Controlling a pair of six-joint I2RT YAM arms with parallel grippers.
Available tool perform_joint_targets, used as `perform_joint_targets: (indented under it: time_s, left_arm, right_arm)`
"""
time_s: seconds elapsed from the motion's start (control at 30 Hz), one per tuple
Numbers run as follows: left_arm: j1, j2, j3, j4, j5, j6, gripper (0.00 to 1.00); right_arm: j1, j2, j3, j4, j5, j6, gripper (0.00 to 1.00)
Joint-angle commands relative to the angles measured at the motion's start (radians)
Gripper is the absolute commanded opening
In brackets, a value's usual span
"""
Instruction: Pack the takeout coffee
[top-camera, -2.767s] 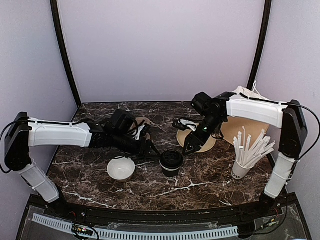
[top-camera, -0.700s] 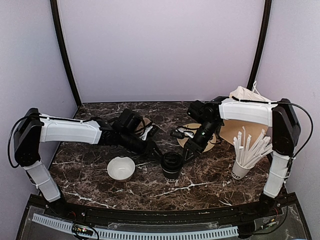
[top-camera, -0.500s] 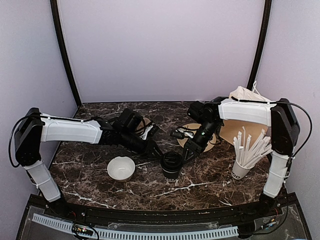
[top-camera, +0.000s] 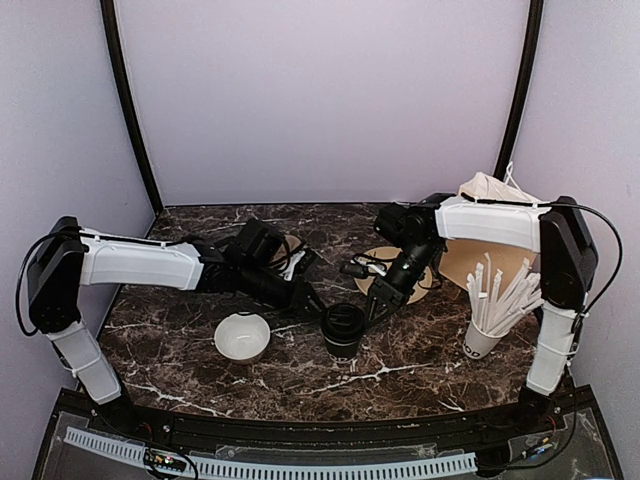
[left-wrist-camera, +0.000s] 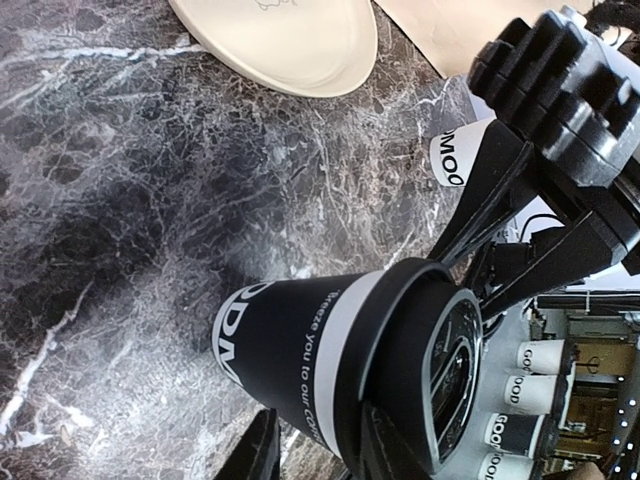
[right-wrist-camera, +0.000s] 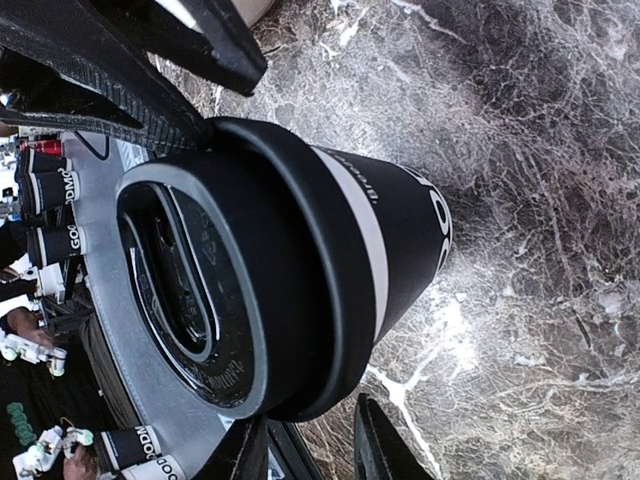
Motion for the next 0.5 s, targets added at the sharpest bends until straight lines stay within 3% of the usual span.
perform_joint_targets:
  time_s: [0.0,0.3,0.47]
  left_arm:
    - [-0.048,0.037,-0.02,-0.145,-0.166,0.046,0.32]
    - [-0.055,-0.083,-0.003,-0.139,-0.199,0.041,0.44]
    - [-0.055,-0.14,-0.01,-0.099,-0.183,0.045,0.46]
  right_arm:
    - [0.001,0.027,0.037,0.1,0.058,-0.034,0.29]
    - [-0.02,-0.004,0.093,0.088,0.107,-0.042,0.32]
    - [-0.034,0.008,0.121,0.084,0.114,-0.043,0.32]
